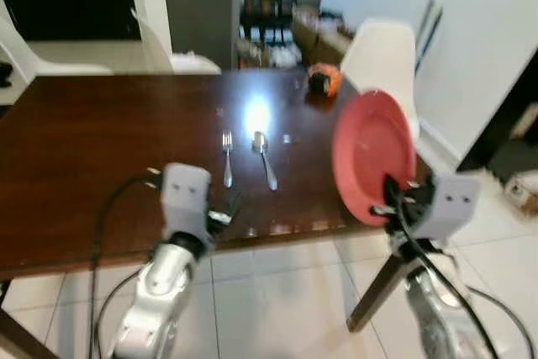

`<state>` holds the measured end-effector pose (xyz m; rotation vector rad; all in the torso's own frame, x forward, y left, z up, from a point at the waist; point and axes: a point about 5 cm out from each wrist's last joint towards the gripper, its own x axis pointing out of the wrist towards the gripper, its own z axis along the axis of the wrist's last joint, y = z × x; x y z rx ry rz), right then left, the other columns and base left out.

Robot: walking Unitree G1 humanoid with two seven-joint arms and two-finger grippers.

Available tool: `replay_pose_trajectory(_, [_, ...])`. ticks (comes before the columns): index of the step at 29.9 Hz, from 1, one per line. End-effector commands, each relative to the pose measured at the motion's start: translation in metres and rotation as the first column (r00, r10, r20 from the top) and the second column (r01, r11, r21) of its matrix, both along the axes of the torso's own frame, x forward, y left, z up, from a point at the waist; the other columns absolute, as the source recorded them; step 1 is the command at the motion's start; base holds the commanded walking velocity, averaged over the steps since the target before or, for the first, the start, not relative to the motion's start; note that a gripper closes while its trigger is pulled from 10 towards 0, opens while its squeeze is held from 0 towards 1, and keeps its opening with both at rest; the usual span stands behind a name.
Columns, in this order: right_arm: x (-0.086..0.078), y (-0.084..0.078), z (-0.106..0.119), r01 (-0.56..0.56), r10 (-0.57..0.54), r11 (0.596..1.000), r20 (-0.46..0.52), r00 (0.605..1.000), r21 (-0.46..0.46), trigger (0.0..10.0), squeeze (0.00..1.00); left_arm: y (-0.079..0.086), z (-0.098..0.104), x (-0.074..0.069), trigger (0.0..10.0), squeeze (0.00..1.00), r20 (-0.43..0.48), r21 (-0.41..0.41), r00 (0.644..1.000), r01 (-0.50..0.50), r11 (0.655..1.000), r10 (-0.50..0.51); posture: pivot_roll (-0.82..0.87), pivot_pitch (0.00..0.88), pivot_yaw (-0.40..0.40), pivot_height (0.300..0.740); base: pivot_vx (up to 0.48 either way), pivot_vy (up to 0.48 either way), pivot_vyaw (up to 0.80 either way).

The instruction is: Setting the table

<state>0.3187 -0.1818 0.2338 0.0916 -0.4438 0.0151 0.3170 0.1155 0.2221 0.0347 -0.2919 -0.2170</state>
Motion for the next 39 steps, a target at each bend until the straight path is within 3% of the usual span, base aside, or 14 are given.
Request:
replay_pose_trajectory(1, [0.000, 0.008, -0.004, -0.034, 0.034, 0.999, -0.016, 0.999, -0.011, 10.0, 0.00, 0.008, -0.005, 0.000, 10.0, 0.00, -0.015, 0.007, 0.999, -0.030, 1.000, 0.030, 0.02, 0.171, 0.028, 0.740, 0.480, 0.000, 0.00])
replay_pose_trajectory(7, [0.000, 0.021, -0.004, -0.122, 0.121, 0.991, -0.023, 0.992, -0.061, 10.0, 0.00, 0.016, -0.007, 0.002, 10.0, 0.00, -0.040, -0.030, 0.997, -0.067, 0.997, 0.066, 0.03, 0.173, 0.029, 0.740, 0.480, 0.000, 0.08])
replay_pose_trajectory(18, [0.000, 0.033, -0.006, -0.228, 0.228, 0.974, -0.035, 0.973, -0.005, 10.0, 0.00, 0.033, -0.011, 0.000, 10.0, 0.00, -0.066, -0.037, 0.989, -0.138, 0.990, 0.136, 0.04, 0.169, 0.027, 0.740, 0.451, 0.000, 0.64])
replay_pose_trajectory(31, [-0.001, 0.035, -0.006, -0.254, 0.254, 0.967, -0.031, 0.967, 0.008, 10.0, 0.00, 0.032, -0.013, -0.001, 10.0, 0.00, -0.081, -0.036, 0.987, -0.141, 0.989, 0.137, 0.04, 0.164, 0.030, 0.740, 0.000, 0.000, 0.00])
replay_pose_trajectory(35, [-0.001, 0.033, -0.006, -0.250, 0.251, 0.967, -0.032, 0.967, 0.040, 10.0, 0.00, 0.032, -0.013, -0.001, 10.0, 0.00, -0.083, -0.036, 0.988, -0.133, 0.990, 0.130, 0.04, 0.165, 0.032, 0.740, 0.000, 0.000, 0.00])
replay_pose_trajectory(39, [-0.001, 0.030, -0.006, -0.258, 0.264, 0.957, -0.028, 0.964, 0.135, 10.0, 0.00, 0.032, -0.014, -0.002, 10.0, 0.00, -0.087, -0.032, 0.988, -0.130, 0.991, 0.126, 0.04, 0.167, 0.037, 0.740, 0.000, 0.000, 0.00])
